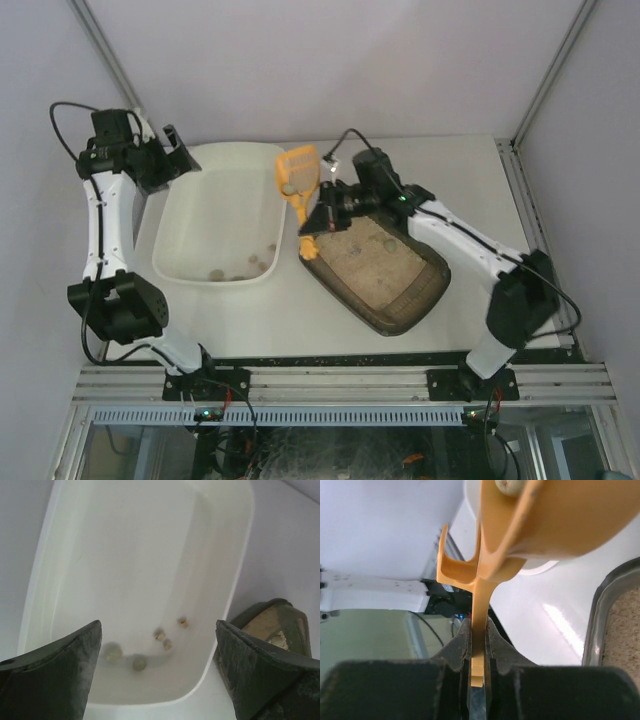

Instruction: Clean the litter box

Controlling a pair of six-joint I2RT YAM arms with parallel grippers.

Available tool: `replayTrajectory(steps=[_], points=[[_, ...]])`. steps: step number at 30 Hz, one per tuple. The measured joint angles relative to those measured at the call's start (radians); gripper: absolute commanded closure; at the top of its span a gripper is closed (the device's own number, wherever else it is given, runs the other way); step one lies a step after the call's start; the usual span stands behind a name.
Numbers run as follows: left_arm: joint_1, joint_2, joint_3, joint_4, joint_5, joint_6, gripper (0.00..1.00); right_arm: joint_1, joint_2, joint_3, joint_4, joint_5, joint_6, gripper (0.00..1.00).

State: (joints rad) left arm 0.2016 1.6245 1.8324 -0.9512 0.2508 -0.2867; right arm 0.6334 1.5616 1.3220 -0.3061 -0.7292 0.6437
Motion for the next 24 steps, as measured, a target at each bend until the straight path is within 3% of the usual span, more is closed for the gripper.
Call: replayTrajectory(steps=[5, 12, 17, 24], points=[[0.139, -0.035, -0.169, -0.021, 0.006, 0.002, 0.00, 0.099, 0.336, 0.431, -0.248, 0.105, -0.113, 1.00], [0.230, -0.183, -0.237, -0.010, -0.054, 0.019, 0.00, 0.257, 0.777, 1.023, -0.667, 0.440, -0.265, 1.00], [0.293, -0.256, -0.291, 0.000, -0.040, 0.027, 0.00, 0.353, 0.842, 1.114, -0.827, 0.689, -0.332, 1.00], [0.309, -0.290, -0.401, 0.009, -0.061, 0.030, 0.00, 0.467, 0.842, 1.129, -0.894, 1.040, -0.457, 1.00]])
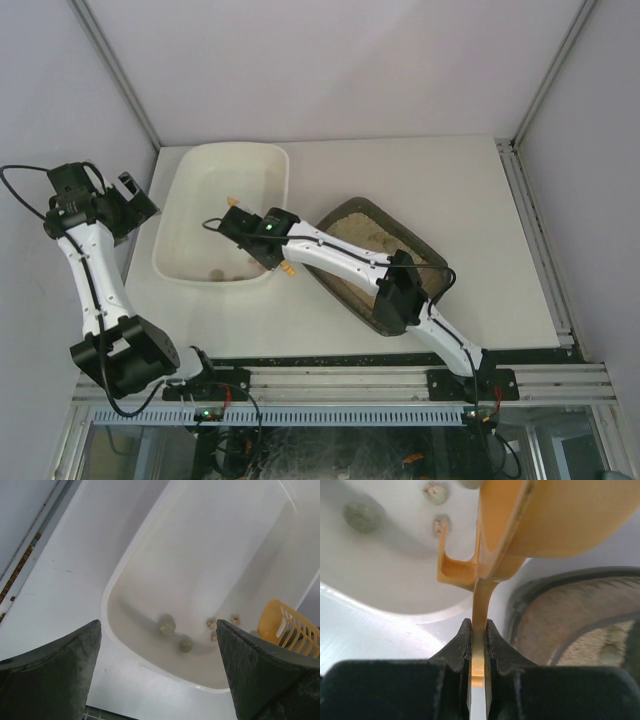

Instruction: Clean the litter box

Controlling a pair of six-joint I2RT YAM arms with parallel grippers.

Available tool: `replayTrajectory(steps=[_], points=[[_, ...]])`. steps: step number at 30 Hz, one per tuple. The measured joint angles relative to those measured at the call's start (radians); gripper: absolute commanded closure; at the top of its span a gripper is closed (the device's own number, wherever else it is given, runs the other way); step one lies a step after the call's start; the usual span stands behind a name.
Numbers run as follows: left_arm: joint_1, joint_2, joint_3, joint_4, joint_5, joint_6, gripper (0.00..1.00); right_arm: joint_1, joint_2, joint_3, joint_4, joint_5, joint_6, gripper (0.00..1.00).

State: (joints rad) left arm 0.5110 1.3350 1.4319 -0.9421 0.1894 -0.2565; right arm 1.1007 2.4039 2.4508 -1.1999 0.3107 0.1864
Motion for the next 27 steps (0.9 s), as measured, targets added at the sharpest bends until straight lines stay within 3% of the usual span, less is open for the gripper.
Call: replayTrajectory(steps=[7, 12, 14, 18, 27], points=[[0.000, -0.085, -0.027, 0.027, 0.005, 0.040, 0.00, 0.067, 0.000, 0.000, -0.015, 0.238, -0.100, 1.00], [0.000, -0.101, -0.026, 0.038, 0.155, 0.150, 0.00, 0.074, -0.009, -0.011, 0.003, 0.275, -0.101, 1.00], [-0.010, -0.097, -0.015, 0.039, 0.218, 0.200, 0.00, 0.063, -0.059, -0.086, 0.034, 0.253, -0.082, 1.00], [-0.099, -0.046, 0.097, 0.046, 0.241, 0.281, 0.00, 0.016, -0.288, -0.334, 0.088, 0.142, -0.025, 1.00], [-0.485, 0.107, 0.228, 0.178, 0.295, 0.528, 0.00, -0.198, -1.059, -0.940, 0.218, -0.095, 0.160, 1.00]])
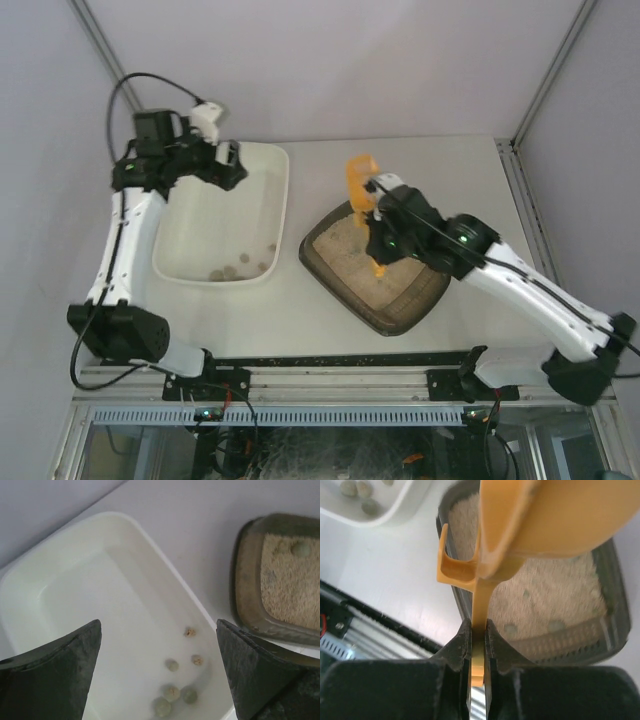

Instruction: Clean the litter box

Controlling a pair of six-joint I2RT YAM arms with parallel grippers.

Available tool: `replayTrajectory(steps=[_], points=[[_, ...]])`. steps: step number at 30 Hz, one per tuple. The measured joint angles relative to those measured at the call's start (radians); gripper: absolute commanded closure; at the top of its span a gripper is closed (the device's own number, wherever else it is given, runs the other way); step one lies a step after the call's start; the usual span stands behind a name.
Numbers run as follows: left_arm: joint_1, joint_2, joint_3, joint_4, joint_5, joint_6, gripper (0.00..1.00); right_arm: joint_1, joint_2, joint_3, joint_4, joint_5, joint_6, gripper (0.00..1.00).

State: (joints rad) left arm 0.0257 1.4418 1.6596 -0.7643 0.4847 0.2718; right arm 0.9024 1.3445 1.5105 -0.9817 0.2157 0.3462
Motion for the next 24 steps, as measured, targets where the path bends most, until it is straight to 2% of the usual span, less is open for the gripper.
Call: replayTrajectory(steps=[5, 7, 12, 17, 24], points=[[-0.275, 0.167, 0.006, 0.005, -0.042, 0.201, 0.00, -0.068, -0.292, -0.322, 0.019, -0.101, 0.133, 1.00], [-0.386, 0.267, 0.031, -0.004, -0.076, 0.259, 0.00, -0.074, -0.343, -0.382, 0.016, -0.114, 0.173, 1.00], [-0.555, 0.480, 0.139, -0.017, -0.150, 0.342, 0.00, -0.077, -0.447, -0.487, 0.013, -0.129, 0.261, 1.00], [-0.622, 0.624, 0.293, -0.035, -0.196, 0.396, 0.00, -0.080, -0.528, -0.525, 0.009, -0.129, 0.310, 1.00], [-0.629, 0.753, 0.413, -0.038, -0.256, 0.436, 0.04, -0.125, -0.615, -0.570, -0.007, -0.132, 0.332, 1.00]])
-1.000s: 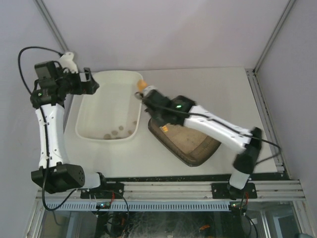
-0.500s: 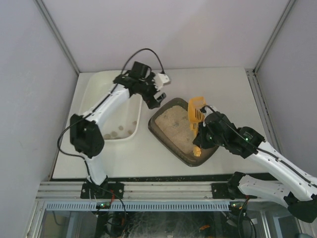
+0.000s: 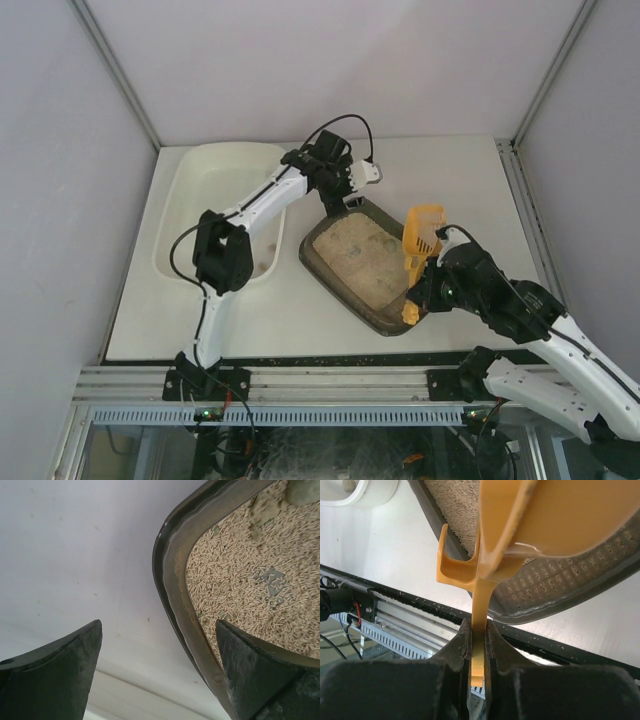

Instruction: Clean the litter box

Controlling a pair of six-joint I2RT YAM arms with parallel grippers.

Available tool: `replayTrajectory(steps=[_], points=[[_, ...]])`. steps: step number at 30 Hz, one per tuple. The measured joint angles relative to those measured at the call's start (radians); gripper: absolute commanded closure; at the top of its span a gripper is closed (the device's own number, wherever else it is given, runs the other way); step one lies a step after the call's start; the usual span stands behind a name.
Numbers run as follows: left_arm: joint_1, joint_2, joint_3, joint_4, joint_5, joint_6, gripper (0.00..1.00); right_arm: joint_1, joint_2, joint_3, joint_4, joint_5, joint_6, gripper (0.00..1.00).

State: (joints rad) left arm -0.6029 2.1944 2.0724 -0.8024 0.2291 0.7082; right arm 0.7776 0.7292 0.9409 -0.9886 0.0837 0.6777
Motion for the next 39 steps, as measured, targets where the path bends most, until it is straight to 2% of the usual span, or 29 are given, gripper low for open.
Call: replayTrajectory(steps=[3, 5, 6, 11, 13, 22, 31, 39], points=[[0.000, 0.040, 0.002, -0.009, -0.027, 0.002, 0.10, -0.039, -0.024, -0.026, -0.001, -0.019, 0.000, 1.00], [0.000, 0.061, 0.002, -0.015, -0.040, -0.009, 0.17, -0.055, -0.029, -0.041, 0.002, -0.034, -0.001, 1.00], [-0.002, 0.070, 0.002, -0.019, -0.044, -0.019, 0.24, -0.064, -0.030, -0.047, 0.002, -0.042, -0.001, 1.00], [-0.018, 0.084, 0.002, -0.059, -0.048, -0.113, 0.86, -0.096, -0.024, -0.060, 0.010, -0.077, -0.007, 1.00], [-0.028, 0.085, 0.002, -0.036, -0.095, -0.208, 0.98, -0.105, -0.020, -0.063, 0.018, -0.090, -0.010, 1.00], [-0.020, 0.082, 0.005, -0.065, -0.146, -0.328, 1.00, -0.150, 0.013, -0.069, 0.047, -0.147, -0.045, 1.00], [-0.021, -0.062, -0.201, -0.089, -0.257, -0.626, 1.00, -0.186, 0.196, -0.069, 0.121, -0.334, -0.097, 1.00], [-0.020, -0.151, -0.315, -0.169, -0.321, -0.890, 1.00, -0.245, 0.319, -0.069, 0.127, -0.486, -0.092, 1.00]])
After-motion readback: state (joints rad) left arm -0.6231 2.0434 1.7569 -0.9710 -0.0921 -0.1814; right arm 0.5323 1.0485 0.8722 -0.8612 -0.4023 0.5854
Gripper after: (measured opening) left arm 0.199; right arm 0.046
